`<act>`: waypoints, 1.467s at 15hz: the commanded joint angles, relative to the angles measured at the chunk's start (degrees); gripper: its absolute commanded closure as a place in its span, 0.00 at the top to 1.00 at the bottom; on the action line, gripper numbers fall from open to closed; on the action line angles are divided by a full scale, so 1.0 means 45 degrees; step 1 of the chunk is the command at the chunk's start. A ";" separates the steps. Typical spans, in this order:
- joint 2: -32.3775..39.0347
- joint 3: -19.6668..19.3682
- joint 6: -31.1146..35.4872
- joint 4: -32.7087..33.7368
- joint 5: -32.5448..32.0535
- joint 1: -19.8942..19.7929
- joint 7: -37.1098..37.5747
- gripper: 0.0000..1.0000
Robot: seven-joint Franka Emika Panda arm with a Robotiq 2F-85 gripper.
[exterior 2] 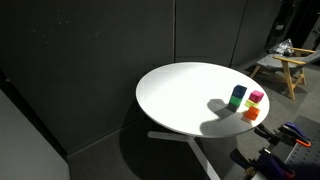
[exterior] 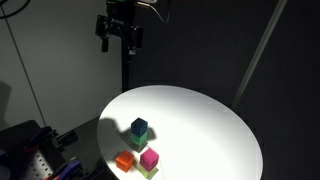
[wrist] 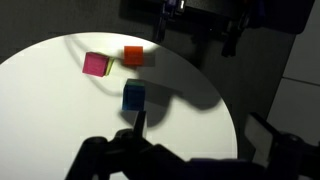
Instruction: Pick up the blue block and put it on the table
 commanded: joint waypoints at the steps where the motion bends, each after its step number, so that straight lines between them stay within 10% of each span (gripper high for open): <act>1: 0.0085 0.0345 0.0208 0.0035 -0.0110 -0.0203 0.0146 1.00; 22: 0.2264 0.1405 0.3088 0.0173 -0.1173 -0.0482 0.2516 1.00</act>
